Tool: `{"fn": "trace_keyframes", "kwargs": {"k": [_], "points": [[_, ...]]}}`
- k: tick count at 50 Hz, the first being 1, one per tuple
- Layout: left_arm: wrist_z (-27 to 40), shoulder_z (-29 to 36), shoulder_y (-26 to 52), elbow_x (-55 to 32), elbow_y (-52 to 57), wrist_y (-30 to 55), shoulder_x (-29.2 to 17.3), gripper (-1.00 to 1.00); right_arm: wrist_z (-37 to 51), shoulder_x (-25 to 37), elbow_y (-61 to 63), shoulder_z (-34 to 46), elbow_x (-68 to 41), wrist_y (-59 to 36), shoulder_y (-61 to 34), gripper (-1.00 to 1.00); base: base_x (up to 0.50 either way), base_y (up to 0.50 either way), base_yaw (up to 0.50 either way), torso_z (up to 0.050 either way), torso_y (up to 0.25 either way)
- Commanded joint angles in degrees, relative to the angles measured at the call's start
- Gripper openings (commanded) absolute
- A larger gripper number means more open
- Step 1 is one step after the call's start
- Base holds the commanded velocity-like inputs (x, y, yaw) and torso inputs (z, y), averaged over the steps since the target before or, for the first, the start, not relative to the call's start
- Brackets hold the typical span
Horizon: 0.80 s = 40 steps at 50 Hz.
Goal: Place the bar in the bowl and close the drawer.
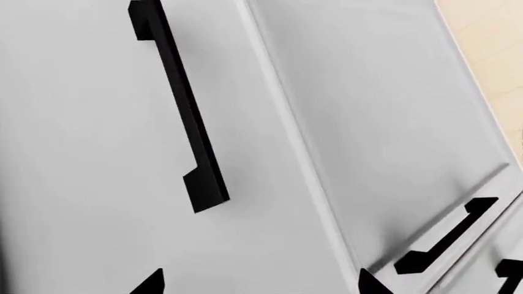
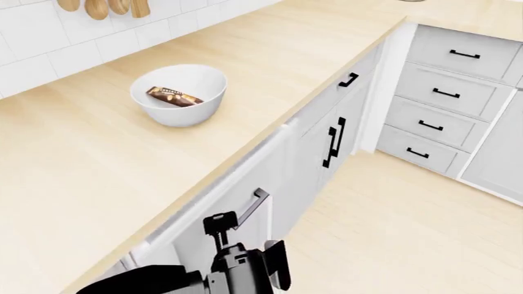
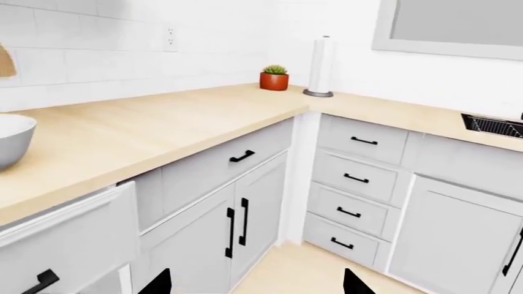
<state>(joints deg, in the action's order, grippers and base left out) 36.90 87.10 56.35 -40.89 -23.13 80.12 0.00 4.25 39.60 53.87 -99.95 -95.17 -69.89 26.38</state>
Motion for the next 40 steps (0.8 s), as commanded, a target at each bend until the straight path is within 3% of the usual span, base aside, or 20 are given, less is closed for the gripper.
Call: {"fn": "trace_keyframes", "kwargs": {"k": [1, 40], "points": [[-1.2, 0.1, 1.3, -2.6, -5.0, -1.5, 0.0, 1.00, 1.1, 0.8, 0.1, 1.7, -0.2, 0.3, -0.7, 1.00, 0.00, 0.00, 0.00, 0.000, 0.000], [-0.4, 0.0, 1.2, -5.1, -17.5, -8.1, 0.0, 1.00, 0.9, 0.7, 0.4, -1.0, -1.5, 0.3, 0.3, 1.00, 0.00, 0.00, 0.00, 0.000, 0.000]]}}
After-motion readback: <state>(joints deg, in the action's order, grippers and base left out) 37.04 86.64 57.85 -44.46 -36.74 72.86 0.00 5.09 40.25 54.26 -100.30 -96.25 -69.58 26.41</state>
